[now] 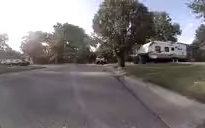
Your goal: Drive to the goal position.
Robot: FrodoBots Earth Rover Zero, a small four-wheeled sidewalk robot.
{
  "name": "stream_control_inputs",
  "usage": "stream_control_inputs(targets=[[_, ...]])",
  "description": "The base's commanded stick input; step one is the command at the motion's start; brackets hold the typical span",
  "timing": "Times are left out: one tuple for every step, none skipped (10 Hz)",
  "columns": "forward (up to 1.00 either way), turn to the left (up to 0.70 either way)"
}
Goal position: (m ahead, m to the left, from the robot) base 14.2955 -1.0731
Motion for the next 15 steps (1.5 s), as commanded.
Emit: stream_control_inputs(targets=[[0.85, 0.0], [0.85, 0.0], [0.85, 0.0], [0.85, 0.0], [0.85, 0.0], [0.85, 0.0], [0.85, 0.0], [0.85, 0.0], [0.85, 0.0], [0.85, 0.0], [0.85, 0.0], [0.85, 0.0], [0.85, 0.0], [0.85, 0.0], [0.85, 0.0]])
